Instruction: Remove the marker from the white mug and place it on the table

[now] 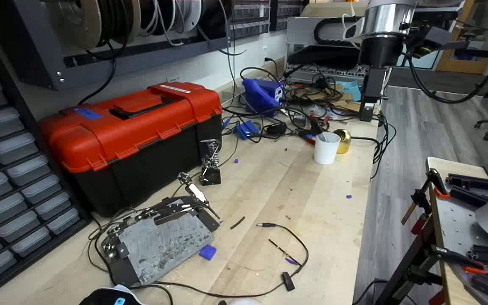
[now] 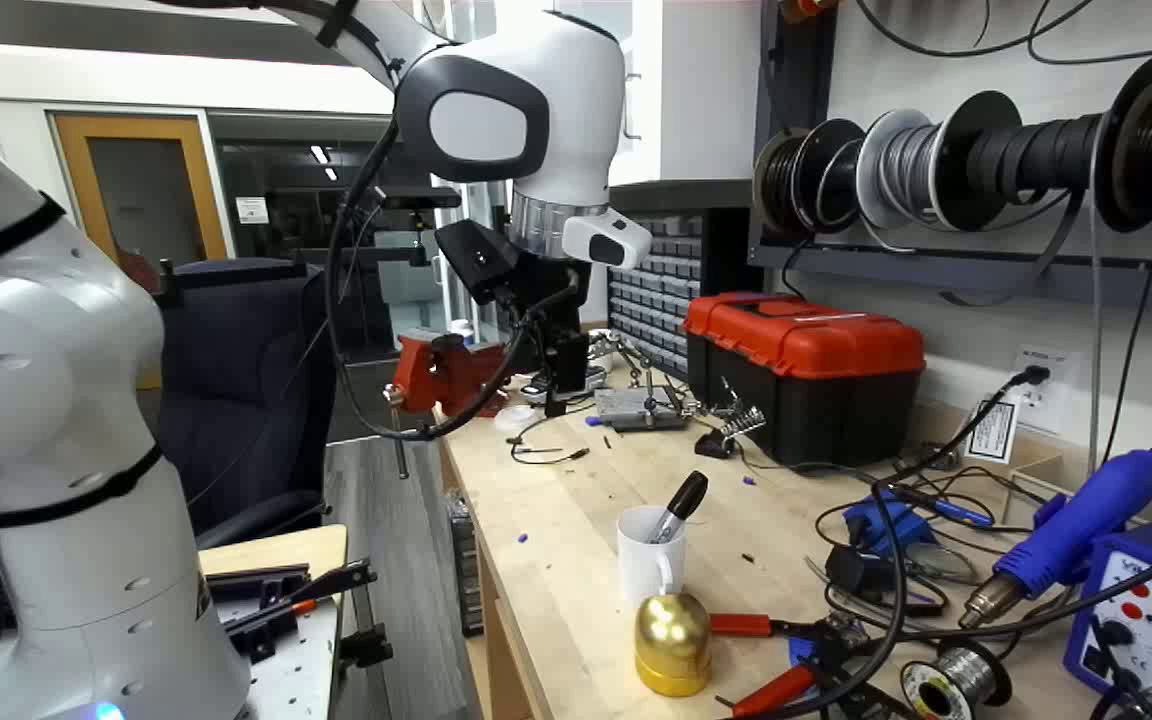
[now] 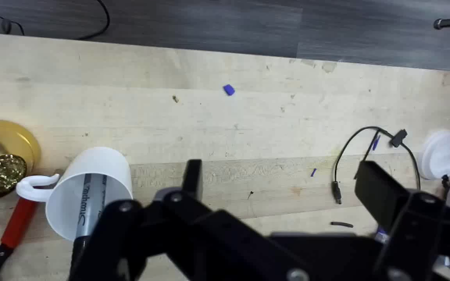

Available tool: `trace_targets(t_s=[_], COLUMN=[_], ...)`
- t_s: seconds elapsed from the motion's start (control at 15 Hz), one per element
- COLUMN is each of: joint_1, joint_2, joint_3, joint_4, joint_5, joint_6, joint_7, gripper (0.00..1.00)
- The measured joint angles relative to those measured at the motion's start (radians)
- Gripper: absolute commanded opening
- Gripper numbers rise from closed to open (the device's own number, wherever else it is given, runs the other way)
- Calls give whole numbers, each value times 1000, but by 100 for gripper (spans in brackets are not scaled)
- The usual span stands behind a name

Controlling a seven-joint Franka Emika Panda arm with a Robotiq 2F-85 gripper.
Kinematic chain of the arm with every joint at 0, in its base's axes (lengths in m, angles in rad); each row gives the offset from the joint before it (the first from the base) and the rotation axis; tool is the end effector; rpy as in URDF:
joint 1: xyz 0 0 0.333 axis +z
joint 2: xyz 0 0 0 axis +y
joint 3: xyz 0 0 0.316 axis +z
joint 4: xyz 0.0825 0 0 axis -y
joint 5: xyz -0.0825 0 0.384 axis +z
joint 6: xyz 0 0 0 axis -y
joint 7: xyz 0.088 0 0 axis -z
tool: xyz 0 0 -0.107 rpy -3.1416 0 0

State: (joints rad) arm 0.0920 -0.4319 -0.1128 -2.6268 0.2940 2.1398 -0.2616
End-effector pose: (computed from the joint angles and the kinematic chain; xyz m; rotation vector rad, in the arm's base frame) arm 0.3857 0.0058 0.3865 -2.8435 -0.1218 0.0303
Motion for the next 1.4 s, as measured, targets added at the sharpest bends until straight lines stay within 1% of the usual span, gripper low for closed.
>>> trace_targets(t_s=[0.93, 1.33, 1.4], joint_1=[-7, -65, -74], joint_2=[0, 11, 19], joint_3=[3, 7, 8], joint_4=[1, 21, 28], joint_5=[1, -66, -78], joint_6=[13, 48, 68], joint_7=[0, 26, 36], gripper=[100, 100, 100])
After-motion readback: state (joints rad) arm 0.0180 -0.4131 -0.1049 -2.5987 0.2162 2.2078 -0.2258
